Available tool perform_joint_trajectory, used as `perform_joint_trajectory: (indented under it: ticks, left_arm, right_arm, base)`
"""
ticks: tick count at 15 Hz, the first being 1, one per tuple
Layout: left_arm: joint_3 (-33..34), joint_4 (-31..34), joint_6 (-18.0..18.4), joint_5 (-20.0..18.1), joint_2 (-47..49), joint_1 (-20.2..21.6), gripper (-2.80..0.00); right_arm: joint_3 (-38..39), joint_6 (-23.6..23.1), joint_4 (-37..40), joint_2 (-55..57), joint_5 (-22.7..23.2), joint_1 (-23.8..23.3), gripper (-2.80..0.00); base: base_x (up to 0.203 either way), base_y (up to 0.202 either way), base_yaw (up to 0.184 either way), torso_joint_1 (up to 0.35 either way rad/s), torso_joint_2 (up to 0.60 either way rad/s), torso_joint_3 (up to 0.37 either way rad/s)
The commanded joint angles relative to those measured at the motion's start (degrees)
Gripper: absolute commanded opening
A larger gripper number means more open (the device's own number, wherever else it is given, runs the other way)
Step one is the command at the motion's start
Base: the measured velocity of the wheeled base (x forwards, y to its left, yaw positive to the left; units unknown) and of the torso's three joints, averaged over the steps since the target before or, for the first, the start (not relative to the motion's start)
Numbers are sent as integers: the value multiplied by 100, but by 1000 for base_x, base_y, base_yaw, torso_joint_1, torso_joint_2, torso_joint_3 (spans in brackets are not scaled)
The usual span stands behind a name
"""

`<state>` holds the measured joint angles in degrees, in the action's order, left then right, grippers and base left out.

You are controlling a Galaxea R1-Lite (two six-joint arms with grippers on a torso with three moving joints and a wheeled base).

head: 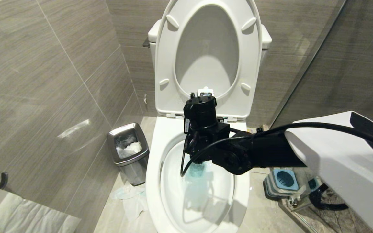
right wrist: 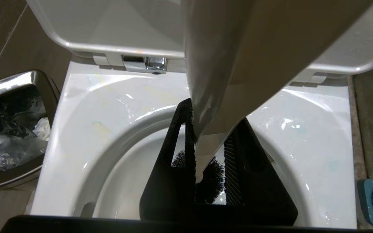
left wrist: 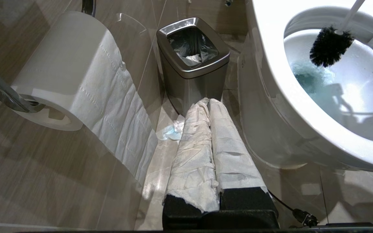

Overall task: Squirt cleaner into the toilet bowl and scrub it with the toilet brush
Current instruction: Scrub the toilet bowl

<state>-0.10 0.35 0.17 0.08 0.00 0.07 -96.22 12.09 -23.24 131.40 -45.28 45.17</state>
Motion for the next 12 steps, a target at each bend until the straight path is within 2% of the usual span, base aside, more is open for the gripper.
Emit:
perform_joint_trajectory:
  ticks: [1,6,12]
  left_arm:
    - [1,0,1,0,0,1,-280]
    - [1,0,1,0,8,1,-280]
    - [1,0,1,0,9,1,-280]
  right_arm:
    - [-42,26,-30,294,-23,-3,-280]
    - [-107,135,-66,957,-23,-7,-280]
    - [-283,135,-67,1140,-62,10,-280]
  base:
    - [0,0,0,0,0,0]
    - [0,0,0,0,0,0]
    - [0,0,0,0,0,0]
